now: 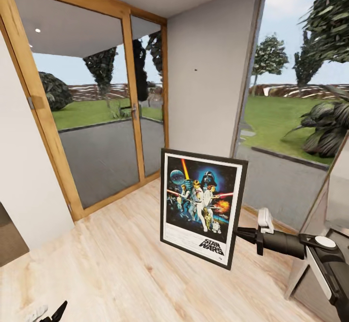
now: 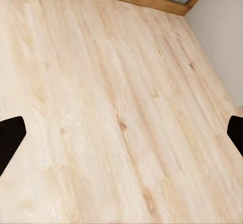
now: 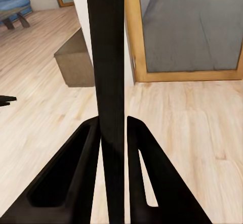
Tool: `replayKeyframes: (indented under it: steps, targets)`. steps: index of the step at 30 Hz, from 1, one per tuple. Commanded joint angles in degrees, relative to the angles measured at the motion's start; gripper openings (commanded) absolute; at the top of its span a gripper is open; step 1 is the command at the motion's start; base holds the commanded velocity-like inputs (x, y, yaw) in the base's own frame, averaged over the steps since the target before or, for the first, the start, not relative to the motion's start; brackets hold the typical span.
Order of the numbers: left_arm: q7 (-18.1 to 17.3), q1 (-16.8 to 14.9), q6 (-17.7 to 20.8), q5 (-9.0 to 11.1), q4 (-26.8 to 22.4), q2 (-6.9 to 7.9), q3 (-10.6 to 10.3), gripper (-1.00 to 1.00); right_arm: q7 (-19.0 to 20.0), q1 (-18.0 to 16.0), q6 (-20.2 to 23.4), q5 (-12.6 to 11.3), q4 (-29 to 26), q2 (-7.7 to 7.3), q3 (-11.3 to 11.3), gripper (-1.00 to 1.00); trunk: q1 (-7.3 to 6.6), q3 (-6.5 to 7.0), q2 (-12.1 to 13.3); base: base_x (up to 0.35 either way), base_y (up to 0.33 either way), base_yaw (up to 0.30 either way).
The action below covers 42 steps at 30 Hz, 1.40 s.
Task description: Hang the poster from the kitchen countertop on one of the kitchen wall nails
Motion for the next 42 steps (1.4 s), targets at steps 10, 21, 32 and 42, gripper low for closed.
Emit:
replayKeyframes:
  steps: [10,21,32,42]
  targets:
    - [10.39,-0.04,-0.06,-3.52,-6.2,-7.75,-2.22,1.0,0.32,-0.03,0.79,-0.32,0.0,-0.01,-0.02,-1.0,0.05,-0.06,-0.07,0.259,0.261,0.0]
    - [14.32,-0.04,8.79,-7.35,-11.54,-9.4,-2.71,1.0,0.32,-0.02,0.93,-0.38,0.0,-0.01,-0.02,-1.0,0.05,-0.06,-0.07,0.268,0.26,0.0]
    - [14.33,-0.04,9.43,-7.67,-12.01,-8.8,-2.7,1.0,0.32,-0.03,0.94,-0.38,0.0,-0.01,-0.02,-1.0,0.05,-0.06,-0.07,0.267,0.266,0.0]
    - [14.37,-0.04,9.38,-7.79,-12.03,-8.74,-2.67,1.0,0.32,-0.01,1.02,-0.38,-1.06,-0.01,-0.02,-1.0,0.05,0.1,-0.07,0.253,0.273,-0.156]
